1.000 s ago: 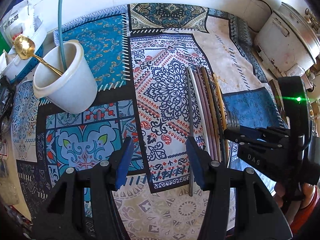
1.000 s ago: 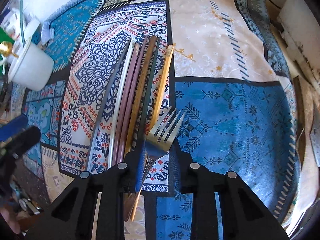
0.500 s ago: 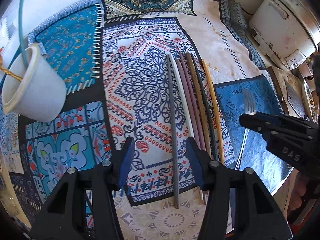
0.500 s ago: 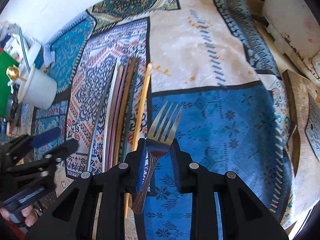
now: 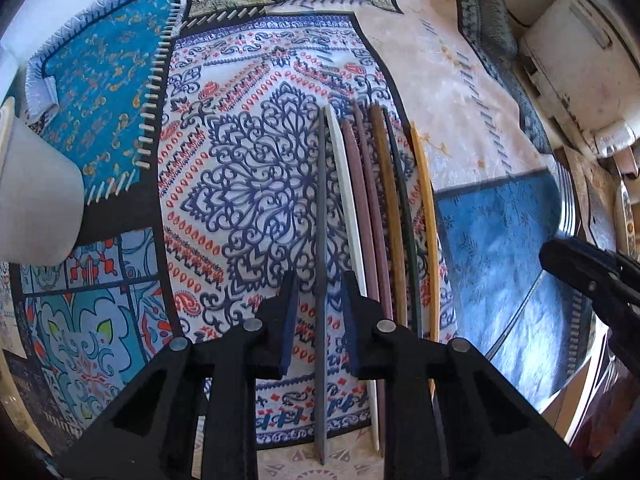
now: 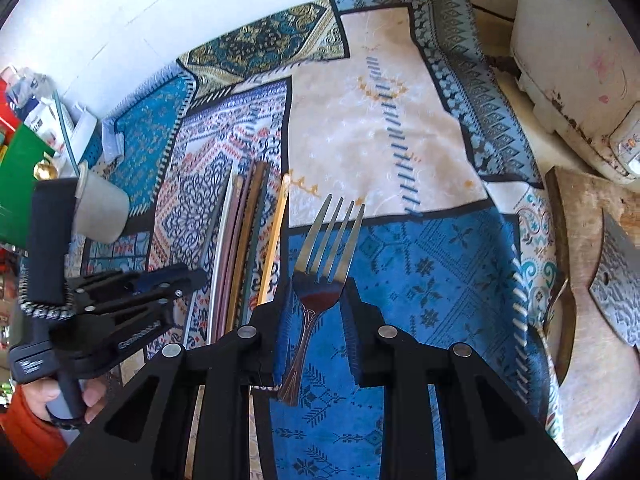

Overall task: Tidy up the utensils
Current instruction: 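Grasp a dark metal chopstick with the left gripper while the right lifts the fork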

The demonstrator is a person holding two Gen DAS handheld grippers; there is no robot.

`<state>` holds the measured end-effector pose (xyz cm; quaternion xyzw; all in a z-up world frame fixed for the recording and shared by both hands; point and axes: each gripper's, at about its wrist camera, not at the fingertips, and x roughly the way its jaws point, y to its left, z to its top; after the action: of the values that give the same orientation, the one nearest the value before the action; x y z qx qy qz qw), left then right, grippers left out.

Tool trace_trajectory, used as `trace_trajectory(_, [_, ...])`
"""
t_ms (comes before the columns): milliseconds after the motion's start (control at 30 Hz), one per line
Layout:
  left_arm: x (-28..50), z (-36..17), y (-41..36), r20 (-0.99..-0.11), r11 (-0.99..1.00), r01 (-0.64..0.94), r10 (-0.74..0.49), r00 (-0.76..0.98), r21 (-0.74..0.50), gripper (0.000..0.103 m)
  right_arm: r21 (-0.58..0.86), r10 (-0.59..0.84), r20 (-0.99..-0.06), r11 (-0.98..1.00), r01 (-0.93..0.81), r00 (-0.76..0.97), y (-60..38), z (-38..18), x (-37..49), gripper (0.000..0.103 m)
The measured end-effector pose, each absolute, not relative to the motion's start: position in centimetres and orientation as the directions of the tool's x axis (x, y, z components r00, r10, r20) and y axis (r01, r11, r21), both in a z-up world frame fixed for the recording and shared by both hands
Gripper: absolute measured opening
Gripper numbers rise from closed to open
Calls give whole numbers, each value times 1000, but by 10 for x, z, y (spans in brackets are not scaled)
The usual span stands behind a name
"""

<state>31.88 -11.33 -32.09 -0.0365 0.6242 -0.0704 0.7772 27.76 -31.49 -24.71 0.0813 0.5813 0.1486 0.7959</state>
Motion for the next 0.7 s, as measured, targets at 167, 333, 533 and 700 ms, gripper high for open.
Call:
trace_trajectory(167, [326,-322,-119,-963,990,60,-138,230,-127,20,333,362,-883,932,-145,298,-316,-240,284,22])
trace_trajectory(333, [338,-324,-126,-965,990,80,-131,228,-116,10,355,391,-862,920,-165,322,-316,-231,287,21])
trace_trajectory(533, [348,-328,-123,-965,986,69,-162,207,-151,3,384,422,-840,906,-177,341,-313,-225,292,21])
trace_trajectory(700, [340,-320,-114,-959,985,44,-170,226,-165,3,398,445,-829,895,-201,340,-306,-219,291,3])
